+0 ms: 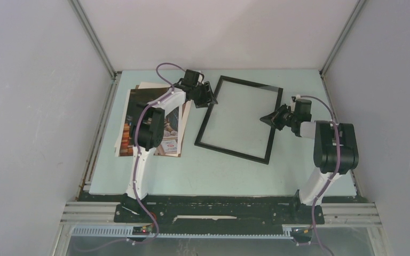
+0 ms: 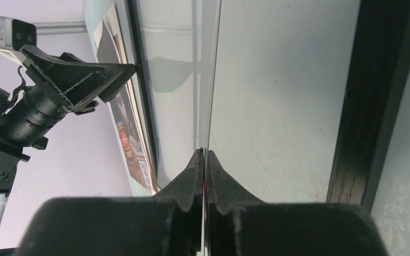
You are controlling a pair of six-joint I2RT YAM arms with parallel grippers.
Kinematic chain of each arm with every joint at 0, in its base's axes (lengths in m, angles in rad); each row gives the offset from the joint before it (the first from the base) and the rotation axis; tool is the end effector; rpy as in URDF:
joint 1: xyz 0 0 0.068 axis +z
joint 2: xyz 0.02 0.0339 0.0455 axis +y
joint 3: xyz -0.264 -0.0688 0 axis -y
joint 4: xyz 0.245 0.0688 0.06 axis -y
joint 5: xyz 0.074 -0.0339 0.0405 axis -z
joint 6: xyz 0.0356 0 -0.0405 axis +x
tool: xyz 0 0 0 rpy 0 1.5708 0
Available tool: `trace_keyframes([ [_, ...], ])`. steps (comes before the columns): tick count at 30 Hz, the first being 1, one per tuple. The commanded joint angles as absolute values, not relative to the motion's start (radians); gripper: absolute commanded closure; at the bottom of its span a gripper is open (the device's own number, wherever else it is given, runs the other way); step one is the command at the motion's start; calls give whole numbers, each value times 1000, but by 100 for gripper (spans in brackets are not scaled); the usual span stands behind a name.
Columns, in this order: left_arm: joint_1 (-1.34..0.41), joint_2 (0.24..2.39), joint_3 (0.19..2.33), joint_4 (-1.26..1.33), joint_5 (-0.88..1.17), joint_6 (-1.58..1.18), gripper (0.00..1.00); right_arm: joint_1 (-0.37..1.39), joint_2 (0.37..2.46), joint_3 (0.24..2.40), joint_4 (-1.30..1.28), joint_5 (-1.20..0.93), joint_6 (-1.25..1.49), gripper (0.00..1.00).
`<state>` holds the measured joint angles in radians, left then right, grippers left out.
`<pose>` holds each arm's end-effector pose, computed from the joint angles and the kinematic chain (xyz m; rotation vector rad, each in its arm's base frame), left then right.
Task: Put the photo into the frame
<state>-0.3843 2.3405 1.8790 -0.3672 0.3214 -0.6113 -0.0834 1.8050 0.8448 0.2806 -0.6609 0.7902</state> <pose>0.4803 -0.2064 0.1683 -0.1272 2.5152 -0.8249 0.3509 -0.0074 0.1398 0.6280 2.2310 1.1142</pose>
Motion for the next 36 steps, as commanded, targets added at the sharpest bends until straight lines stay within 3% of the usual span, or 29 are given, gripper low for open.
trace_keyframes([
  [1,-396,2308,1882,-329,356,-624,40,-72,1754,836,340,-622,792,99],
  [36,-395,2295,1870,-328,352,-620,40,-3,1608,750,464,-491,767,100],
])
